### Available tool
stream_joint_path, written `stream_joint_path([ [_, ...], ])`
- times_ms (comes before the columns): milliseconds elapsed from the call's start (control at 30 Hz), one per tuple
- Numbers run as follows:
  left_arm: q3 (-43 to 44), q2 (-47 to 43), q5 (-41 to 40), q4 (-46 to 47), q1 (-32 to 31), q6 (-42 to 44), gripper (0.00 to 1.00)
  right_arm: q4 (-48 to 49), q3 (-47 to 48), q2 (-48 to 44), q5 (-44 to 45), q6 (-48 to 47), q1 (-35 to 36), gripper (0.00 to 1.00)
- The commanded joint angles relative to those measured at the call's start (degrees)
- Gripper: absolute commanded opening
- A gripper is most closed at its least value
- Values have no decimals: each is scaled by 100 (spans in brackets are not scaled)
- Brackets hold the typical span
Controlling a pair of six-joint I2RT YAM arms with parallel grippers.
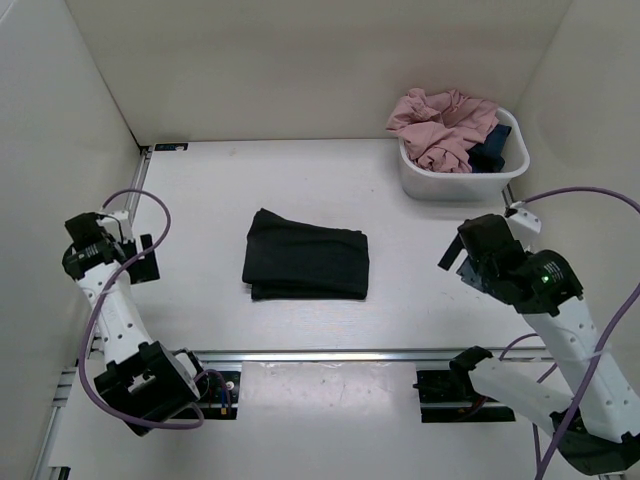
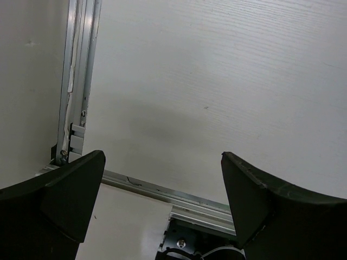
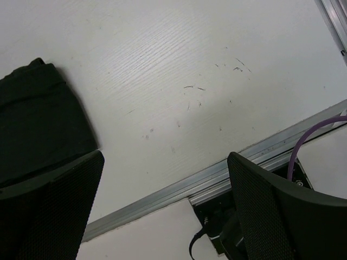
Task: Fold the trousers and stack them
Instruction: Fold the trousers
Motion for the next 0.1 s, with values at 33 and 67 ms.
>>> stream_joint_path([
  [33, 33, -170, 217, -1, 36, 75, 100, 248, -107, -255, 131, 99, -13, 99],
  [67, 33, -170, 217, -1, 36, 75, 100, 309, -160, -308, 131, 99, -13, 99],
])
